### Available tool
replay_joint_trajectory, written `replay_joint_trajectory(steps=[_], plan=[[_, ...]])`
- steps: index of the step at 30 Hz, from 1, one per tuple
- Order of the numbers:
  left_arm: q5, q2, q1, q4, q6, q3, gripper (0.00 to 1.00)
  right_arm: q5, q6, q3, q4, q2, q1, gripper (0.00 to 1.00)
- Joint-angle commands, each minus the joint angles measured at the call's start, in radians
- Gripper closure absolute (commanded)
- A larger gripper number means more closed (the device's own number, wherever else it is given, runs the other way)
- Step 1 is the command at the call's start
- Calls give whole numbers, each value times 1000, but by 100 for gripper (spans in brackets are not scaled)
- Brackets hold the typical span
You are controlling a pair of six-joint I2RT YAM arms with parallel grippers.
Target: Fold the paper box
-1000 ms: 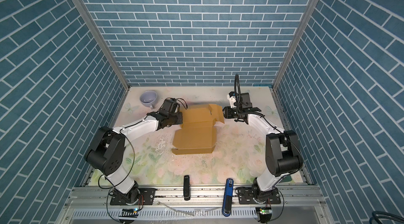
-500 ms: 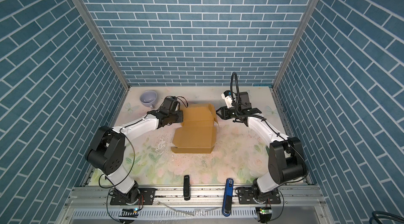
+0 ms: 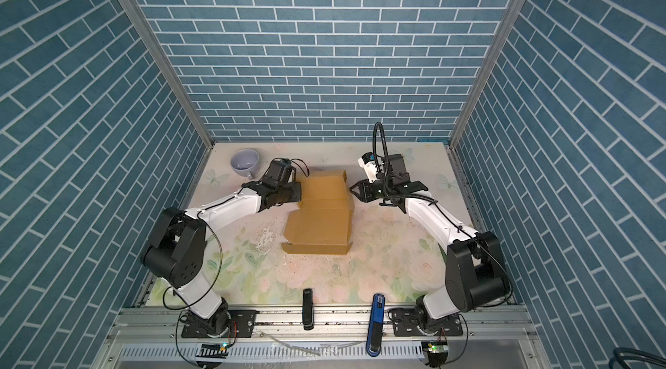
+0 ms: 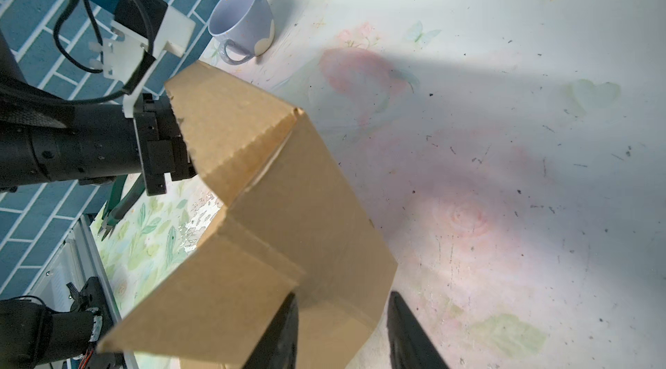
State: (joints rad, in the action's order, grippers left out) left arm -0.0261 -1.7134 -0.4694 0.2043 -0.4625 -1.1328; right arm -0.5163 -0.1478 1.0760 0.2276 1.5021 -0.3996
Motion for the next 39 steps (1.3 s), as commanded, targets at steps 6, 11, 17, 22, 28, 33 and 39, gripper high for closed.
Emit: replay_joint_trajectory(steps=[6,11,17,22,28,33,39], plan=[[-96,8,-1,-44,25,-3,96,2,66,26,-13,63,-29,59],[-107,14,-1,-46,42,7,96,-2,72,58,-10,88,-35,59],[-142,12,-5,-48,75,1,96,-8,94,97,15,107,-44,56],[-162,7,-9,-35,92,-7,96,-10,111,127,36,136,-49,54],[-185,-9,-13,-4,114,-32,96,-3,125,144,39,172,-64,53],[-219,-31,-13,44,119,-70,96,41,140,141,40,180,-79,53],[-253,-53,-11,103,102,-120,96,89,146,127,39,172,-90,50]])
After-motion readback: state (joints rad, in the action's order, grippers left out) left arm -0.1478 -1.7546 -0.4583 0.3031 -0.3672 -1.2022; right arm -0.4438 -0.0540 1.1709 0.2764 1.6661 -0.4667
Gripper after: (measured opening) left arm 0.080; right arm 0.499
